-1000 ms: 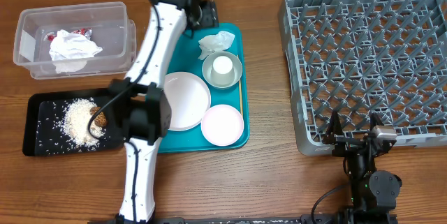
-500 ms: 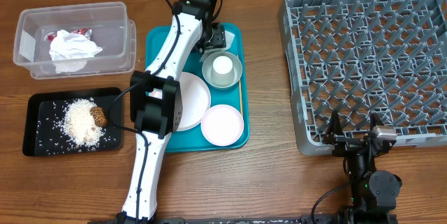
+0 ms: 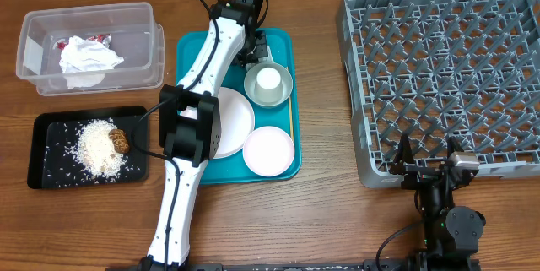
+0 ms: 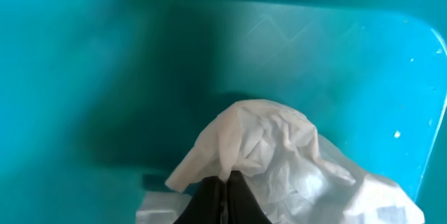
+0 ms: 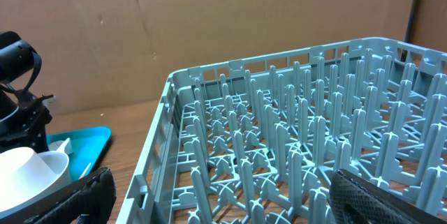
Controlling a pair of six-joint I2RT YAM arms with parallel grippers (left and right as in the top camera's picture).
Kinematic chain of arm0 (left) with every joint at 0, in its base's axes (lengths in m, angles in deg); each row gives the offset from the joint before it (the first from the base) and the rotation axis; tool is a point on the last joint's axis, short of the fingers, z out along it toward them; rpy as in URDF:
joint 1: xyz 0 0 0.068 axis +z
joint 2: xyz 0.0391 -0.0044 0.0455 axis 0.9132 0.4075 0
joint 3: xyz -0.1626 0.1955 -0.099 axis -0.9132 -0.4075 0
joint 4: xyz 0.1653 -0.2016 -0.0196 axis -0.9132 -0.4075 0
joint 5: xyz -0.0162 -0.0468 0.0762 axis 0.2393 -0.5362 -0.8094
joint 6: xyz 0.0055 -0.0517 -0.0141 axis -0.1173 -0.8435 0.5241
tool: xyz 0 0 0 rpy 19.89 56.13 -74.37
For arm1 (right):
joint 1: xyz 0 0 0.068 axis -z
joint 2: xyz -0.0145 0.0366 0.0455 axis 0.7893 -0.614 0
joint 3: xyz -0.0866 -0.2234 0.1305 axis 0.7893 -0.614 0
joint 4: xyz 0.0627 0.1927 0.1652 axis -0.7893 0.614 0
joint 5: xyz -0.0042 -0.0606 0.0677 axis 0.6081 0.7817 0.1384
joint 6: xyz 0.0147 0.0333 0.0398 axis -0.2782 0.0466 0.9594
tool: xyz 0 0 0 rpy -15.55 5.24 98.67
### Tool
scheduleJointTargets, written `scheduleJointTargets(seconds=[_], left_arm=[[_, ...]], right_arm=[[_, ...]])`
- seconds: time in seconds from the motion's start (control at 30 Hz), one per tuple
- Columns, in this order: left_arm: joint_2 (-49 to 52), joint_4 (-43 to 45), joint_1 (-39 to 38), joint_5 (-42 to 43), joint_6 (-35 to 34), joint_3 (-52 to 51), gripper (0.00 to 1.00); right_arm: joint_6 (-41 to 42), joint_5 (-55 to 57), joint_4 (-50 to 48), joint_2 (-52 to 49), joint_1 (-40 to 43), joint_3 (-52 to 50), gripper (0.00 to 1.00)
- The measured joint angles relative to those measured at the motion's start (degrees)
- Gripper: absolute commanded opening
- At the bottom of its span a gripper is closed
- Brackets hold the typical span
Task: Sort waste into correct bins and load items into the dishwasher
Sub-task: 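Grasp the second white tissue on the teal tray with the left gripper, then carry the second tissue left and release it into the clear bin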
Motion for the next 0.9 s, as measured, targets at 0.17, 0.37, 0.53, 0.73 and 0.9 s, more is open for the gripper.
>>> scheduleJointTargets(seconds=[0.17, 0.37, 0.53, 0.73, 0.9], left_arm=[[0.7, -5.0, 1.2, 0.0, 0.0, 9.4, 0.04], [0.8, -10.3, 5.9, -1.2, -0.1, 26.4, 0.04], [0.8, -14.4, 12.7, -3.9, -1.9, 34.1, 0.04], [0.8, -20.9, 22.6, -6.3, -5.3, 34.0, 0.06], [0.8, -23.7, 29.9, -8.2, -10.1, 32.0, 0.74]], right_arm=[[0.0, 0.0, 0.0, 0.0, 0.0, 0.0, 1.00], [0.0, 0.0, 0.0, 0.0, 0.0, 0.0, 1.00], [0.0, 0.0, 0.0, 0.0, 0.0, 0.0, 1.00], [0.0, 0.0, 0.0, 0.0, 0.0, 0.0, 1.00], [0.0, 0.0, 0.0, 0.0, 0.0, 0.0, 1.00]])
